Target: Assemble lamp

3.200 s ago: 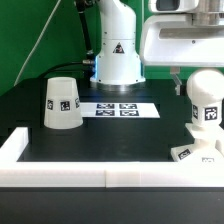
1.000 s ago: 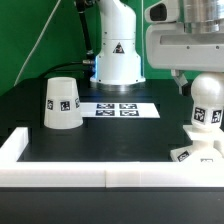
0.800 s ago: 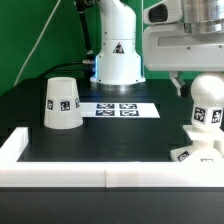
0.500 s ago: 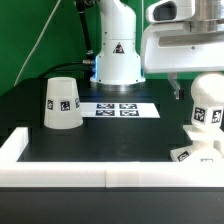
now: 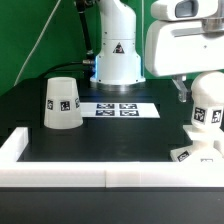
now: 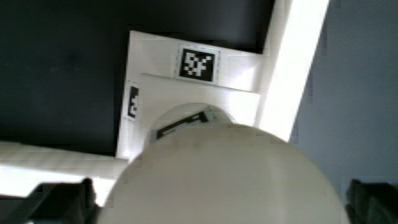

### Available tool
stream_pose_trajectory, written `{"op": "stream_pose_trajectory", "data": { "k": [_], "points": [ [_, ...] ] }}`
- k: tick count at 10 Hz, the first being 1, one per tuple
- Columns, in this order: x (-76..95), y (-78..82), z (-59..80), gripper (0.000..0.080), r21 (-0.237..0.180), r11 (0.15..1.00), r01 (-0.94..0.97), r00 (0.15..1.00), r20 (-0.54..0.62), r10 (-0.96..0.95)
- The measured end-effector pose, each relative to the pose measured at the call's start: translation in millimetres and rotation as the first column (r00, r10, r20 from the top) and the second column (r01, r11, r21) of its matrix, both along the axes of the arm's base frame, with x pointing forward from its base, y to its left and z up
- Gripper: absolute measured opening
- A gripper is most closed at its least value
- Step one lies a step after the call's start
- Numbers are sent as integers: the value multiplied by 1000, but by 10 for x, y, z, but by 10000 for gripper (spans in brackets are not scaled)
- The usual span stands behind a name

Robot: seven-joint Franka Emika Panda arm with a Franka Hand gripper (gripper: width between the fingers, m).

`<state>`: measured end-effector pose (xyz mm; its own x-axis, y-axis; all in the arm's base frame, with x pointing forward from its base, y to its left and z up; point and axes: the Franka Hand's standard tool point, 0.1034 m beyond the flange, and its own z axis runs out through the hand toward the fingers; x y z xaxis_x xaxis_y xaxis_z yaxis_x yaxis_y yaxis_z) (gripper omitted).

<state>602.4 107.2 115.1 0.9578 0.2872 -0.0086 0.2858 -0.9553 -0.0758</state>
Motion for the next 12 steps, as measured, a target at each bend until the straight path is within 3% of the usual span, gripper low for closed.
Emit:
{"op": "stream_pose_trajectory", "data": {
  "k": [2,3,5,8,11,12],
  "points": [
    [5,-10,1,699,1,985,-173,985,14,173],
    [58,-13,24,699,-25,944,-329,943,45,330],
    [68,-7,28,699,-39,856,-516,854,55,518],
    [49,45,-3,699,-45,751,-659,749,48,661],
    [46,-8,-18,699,-55,609,-791,608,43,793],
    [47,-15,-18,699,-55,609,-791,608,43,793]
  ]
}}
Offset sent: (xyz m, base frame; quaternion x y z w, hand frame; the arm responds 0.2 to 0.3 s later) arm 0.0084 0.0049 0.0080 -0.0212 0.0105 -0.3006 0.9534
